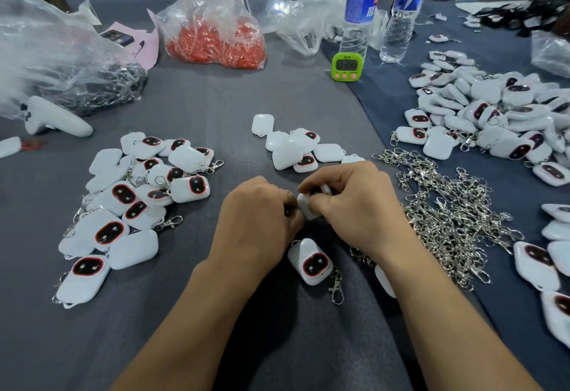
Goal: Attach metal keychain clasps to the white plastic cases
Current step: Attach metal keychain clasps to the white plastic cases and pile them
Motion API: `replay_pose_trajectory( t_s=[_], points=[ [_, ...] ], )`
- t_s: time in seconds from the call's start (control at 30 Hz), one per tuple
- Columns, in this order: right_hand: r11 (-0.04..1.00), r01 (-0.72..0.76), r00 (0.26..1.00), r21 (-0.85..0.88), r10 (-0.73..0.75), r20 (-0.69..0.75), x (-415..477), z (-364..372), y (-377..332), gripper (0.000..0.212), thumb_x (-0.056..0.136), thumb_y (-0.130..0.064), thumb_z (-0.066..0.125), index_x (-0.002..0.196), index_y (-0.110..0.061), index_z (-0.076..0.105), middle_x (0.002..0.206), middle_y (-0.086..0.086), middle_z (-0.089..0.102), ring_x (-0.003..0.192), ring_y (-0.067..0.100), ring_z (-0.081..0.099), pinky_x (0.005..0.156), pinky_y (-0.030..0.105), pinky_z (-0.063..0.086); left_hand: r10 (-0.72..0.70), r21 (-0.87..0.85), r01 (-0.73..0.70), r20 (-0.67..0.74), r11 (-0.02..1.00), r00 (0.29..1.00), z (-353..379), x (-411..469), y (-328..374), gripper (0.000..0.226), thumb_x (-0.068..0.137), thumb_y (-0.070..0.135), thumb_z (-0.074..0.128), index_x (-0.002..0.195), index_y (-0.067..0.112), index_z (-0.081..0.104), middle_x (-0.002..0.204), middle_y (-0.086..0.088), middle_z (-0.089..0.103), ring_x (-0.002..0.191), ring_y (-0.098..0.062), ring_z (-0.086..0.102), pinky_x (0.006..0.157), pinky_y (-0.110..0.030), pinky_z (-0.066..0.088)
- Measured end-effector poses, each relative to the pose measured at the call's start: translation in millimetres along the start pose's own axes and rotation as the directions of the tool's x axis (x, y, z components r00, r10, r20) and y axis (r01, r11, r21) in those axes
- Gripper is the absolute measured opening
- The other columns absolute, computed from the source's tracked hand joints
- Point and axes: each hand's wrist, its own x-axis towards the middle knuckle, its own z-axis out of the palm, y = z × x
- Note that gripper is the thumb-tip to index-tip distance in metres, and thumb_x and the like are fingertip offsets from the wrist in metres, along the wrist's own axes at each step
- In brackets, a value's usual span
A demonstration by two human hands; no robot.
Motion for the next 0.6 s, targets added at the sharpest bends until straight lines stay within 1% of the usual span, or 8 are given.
replay_pose_trajectory(
  t_s=[0.1, 0.17, 0.2, 0.27, 0.3, 0.4, 0.5, 0.6],
  points=[
    [0.995, -0.071, 0.997, 0.076, 0.071, 0.0, 1, 2, 3, 0.02, 0.074, -0.014, 0.081, 0.077, -0.033, 0.081, 0.066, -0.013, 0.071, 0.056, -0.001, 0.057, 0.061, 0.014, 0.044, -0.01, -0.009, 0.01, -0.011, 1.0, 1.0, 0, -1, 0, 0.013, 0.076, 0.028, 0.085, 0.072, 0.017, 0.079, 0.063, -0.002, 0.065, 0.067, -0.02, 0.055, 0.06, -0.028, 0.038],
    [0.971, -0.152, 0.988, 0.183, 0.153, 0.007, 4, 2, 3, 0.024, 0.072, -0.009, 0.079, 0.077, -0.032, 0.081, 0.07, -0.006, 0.073, 0.055, 0.005, 0.058, 0.063, 0.024, 0.048, -0.048, -0.098, 0.048, 0.005, 0.994, 0.999, -3, -1, -2, 0.011, 0.076, 0.03, 0.084, 0.073, 0.021, 0.079, 0.066, 0.003, 0.066, 0.068, -0.014, 0.056, 0.062, -0.027, 0.041],
    [0.947, -0.191, 0.981, 0.26, 0.194, 0.015, 5, 1, 3, 0.026, 0.073, -0.004, 0.075, 0.078, -0.029, 0.082, 0.073, -0.003, 0.075, 0.055, 0.011, 0.059, 0.061, 0.027, 0.05, -0.104, -0.181, 0.104, 0.01, 0.978, 0.995, -6, 0, -3, 0.007, 0.075, 0.03, 0.084, 0.074, 0.026, 0.078, 0.068, 0.008, 0.066, 0.068, -0.009, 0.056, 0.063, -0.021, 0.042],
    [0.864, -0.237, 0.969, 0.445, 0.242, 0.047, 6, 0, 2, 0.029, 0.075, 0.004, 0.068, 0.077, -0.021, 0.082, 0.077, 0.004, 0.076, 0.053, 0.018, 0.057, 0.053, 0.026, 0.048, -0.236, -0.383, 0.232, 0.038, 0.894, 0.971, -9, 4, -5, 0.007, 0.075, 0.027, 0.082, 0.076, 0.033, 0.078, 0.07, 0.013, 0.069, 0.068, -0.002, 0.062, 0.063, -0.009, 0.042],
    [0.811, -0.248, 0.966, 0.53, 0.25, 0.07, 6, -1, 2, 0.03, 0.077, 0.007, 0.066, 0.075, -0.018, 0.082, 0.077, 0.006, 0.077, 0.054, 0.019, 0.057, 0.049, 0.023, 0.046, -0.274, -0.474, 0.272, 0.067, 0.837, 0.959, -9, 5, -6, 0.01, 0.076, 0.025, 0.081, 0.077, 0.034, 0.079, 0.069, 0.015, 0.071, 0.065, 0.0, 0.063, 0.062, -0.008, 0.044],
    [0.665, -0.286, 0.954, 0.69, 0.267, 0.137, 7, -4, 2, 0.032, 0.081, 0.01, 0.06, 0.073, -0.012, 0.081, 0.079, 0.011, 0.077, 0.053, 0.017, 0.061, 0.046, 0.02, 0.045, -0.32, -0.668, 0.357, 0.184, 0.653, 0.929, -11, 10, -6, 0.015, 0.083, 0.015, 0.079, 0.083, 0.03, 0.081, 0.074, 0.011, 0.076, 0.069, -0.004, 0.068, 0.07, -0.019, 0.054],
    [0.551, -0.321, 0.941, 0.77, 0.275, 0.196, 8, -5, 2, 0.031, 0.082, 0.012, 0.055, 0.075, -0.006, 0.08, 0.076, 0.015, 0.075, 0.049, 0.016, 0.06, 0.044, 0.019, 0.044, -0.323, -0.772, 0.391, 0.253, 0.5, 0.912, -12, 11, -6, 0.015, 0.085, 0.011, 0.077, 0.084, 0.026, 0.079, 0.076, 0.002, 0.077, 0.072, -0.008, 0.071, 0.073, -0.017, 0.054],
    [0.501, -0.324, 0.941, 0.802, 0.256, 0.22, 8, -4, 1, 0.031, 0.082, 0.013, 0.054, 0.076, -0.004, 0.079, 0.076, 0.016, 0.074, 0.048, 0.017, 0.059, 0.043, 0.019, 0.043, -0.296, -0.797, 0.421, 0.315, 0.434, 0.902, -13, 13, -4, 0.007, 0.083, 0.026, 0.076, 0.079, 0.022, 0.079, 0.073, -0.002, 0.075, 0.068, -0.008, 0.066, 0.07, -0.015, 0.052]
  ],
)
